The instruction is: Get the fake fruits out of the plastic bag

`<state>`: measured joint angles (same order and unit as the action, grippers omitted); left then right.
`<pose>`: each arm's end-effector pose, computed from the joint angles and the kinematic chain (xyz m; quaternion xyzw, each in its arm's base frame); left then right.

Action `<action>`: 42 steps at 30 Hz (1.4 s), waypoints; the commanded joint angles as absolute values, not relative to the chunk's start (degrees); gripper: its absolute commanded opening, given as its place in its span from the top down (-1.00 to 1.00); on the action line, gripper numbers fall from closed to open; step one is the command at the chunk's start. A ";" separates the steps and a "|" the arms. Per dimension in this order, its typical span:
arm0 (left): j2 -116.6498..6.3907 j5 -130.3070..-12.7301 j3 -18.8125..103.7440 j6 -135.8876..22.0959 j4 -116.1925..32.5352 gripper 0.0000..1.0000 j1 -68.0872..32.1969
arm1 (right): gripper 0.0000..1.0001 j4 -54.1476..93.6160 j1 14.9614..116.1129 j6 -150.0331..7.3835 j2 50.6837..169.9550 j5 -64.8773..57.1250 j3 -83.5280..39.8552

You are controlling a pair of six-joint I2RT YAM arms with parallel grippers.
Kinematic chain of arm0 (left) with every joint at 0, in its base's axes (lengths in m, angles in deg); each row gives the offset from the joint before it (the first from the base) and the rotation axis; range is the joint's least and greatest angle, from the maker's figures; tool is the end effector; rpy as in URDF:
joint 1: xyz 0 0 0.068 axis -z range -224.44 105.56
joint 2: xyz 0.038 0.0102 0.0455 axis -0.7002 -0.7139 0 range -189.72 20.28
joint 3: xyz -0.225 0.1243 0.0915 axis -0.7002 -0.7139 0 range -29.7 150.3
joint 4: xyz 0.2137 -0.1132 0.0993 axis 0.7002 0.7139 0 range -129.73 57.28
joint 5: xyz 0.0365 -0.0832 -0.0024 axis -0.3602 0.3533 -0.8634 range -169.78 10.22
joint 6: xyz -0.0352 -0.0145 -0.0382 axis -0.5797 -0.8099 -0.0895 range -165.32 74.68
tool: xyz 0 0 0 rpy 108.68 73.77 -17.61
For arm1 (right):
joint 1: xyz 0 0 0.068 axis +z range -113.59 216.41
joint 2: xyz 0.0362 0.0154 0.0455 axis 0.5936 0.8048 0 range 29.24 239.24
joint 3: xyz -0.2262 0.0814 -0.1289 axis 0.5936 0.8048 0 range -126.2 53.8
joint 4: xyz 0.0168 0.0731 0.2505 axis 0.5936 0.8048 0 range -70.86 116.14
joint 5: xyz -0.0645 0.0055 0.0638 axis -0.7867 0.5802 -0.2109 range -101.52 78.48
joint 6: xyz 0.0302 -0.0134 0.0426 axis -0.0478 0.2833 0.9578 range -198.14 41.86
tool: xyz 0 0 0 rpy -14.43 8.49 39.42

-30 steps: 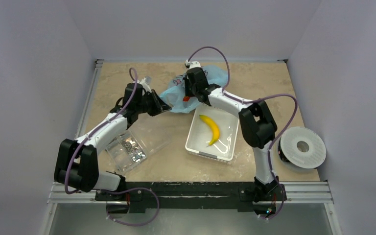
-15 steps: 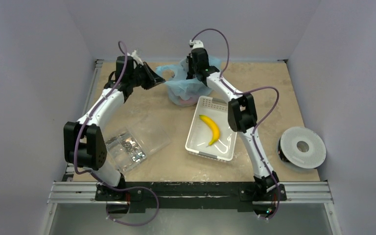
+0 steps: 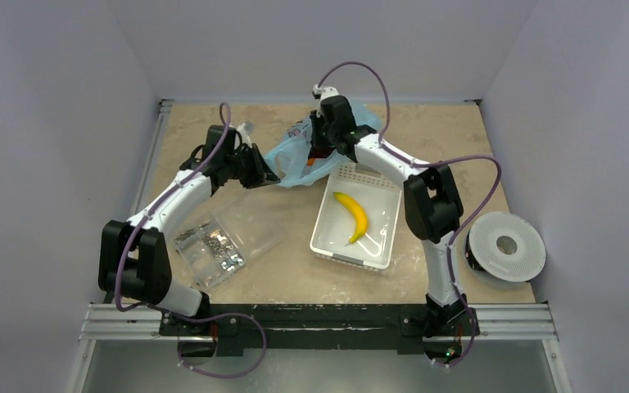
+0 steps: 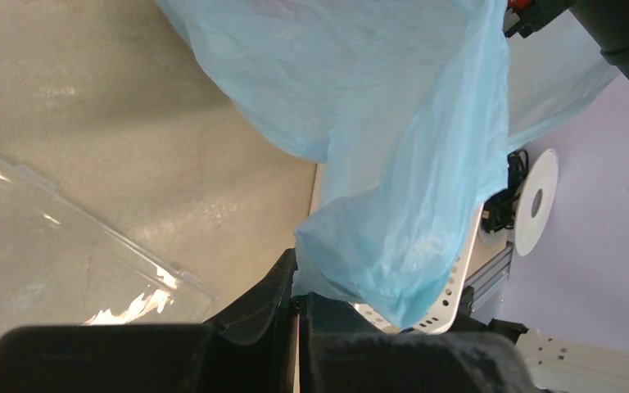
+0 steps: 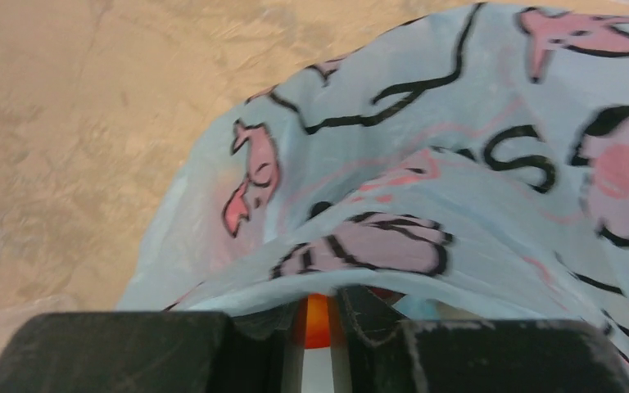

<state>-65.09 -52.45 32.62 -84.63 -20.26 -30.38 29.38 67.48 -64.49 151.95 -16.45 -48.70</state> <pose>0.3117 -0.0948 0.2646 -0.1015 0.8887 -0.3689 0.2525 0.4364 0.2595 0.2517 -0.1102 0.8604 0.1542 0.4730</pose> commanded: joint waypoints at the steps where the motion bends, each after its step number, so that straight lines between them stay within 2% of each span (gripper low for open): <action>1: -60.91 -53.90 32.34 -79.47 -20.12 1.00 -30.47 | 0.59 25.78 68.34 -67.62 149.59 -11.68 -45.46; 4: -62.59 -51.72 33.70 -78.72 -19.79 1.00 -30.47 | 0.35 27.40 68.31 -72.28 151.66 -10.27 -47.64; 9: -63.58 -52.64 35.79 -76.08 -16.69 1.00 -30.48 | 0.23 34.40 68.28 -76.62 155.56 -11.37 -52.39; 11: -62.70 -51.99 34.71 -76.66 -17.79 1.00 -30.50 | 0.22 35.50 68.27 -77.42 154.84 -15.54 -50.27; 14: -61.78 -50.90 34.05 -77.36 -19.02 1.00 -30.47 | 0.11 31.58 68.27 -77.79 151.14 -14.38 -44.13; 17: -62.61 -49.51 33.14 -80.18 -20.06 1.00 -30.47 | 0.07 34.44 68.40 -77.87 150.25 -15.95 -43.68; 20: -64.23 -48.48 32.19 -82.87 -20.79 1.00 -30.44 | -0.10 31.34 68.21 -78.79 148.61 -15.39 -39.72; 21: -64.71 -47.78 32.87 -82.40 -19.47 0.86 -30.45 | -0.14 30.16 68.22 -79.97 148.44 -14.56 -38.75; 25: -58.43 -51.66 35.21 -74.88 -15.74 -0.12 -30.19 | -0.27 26.70 68.23 -78.74 148.53 -11.04 -38.35; 26: -56.35 -54.19 35.62 -73.31 -14.26 -0.22 -30.05 | -0.28 25.52 68.23 -76.98 148.53 -9.97 -38.25; 31: -45.57 -66.66 38.05 -69.12 -12.37 -0.45 -30.03 | -0.39 16.14 68.30 -75.54 149.15 -5.26 -37.19; 37: -44.34 -71.95 46.53 -66.54 -15.94 -0.46 -30.12 | -0.47 6.64 68.29 -74.07 146.53 0.25 -32.97; 39: -47.74 -69.84 48.58 -65.45 -20.19 -0.49 -30.12 | -0.38 10.14 68.31 -70.61 146.57 -2.09 -35.23; 42: -58.16 -64.57 53.91 -65.75 -22.66 -0.50 -30.03 | -0.10 15.03 68.28 -64.69 144.56 -10.02 -35.55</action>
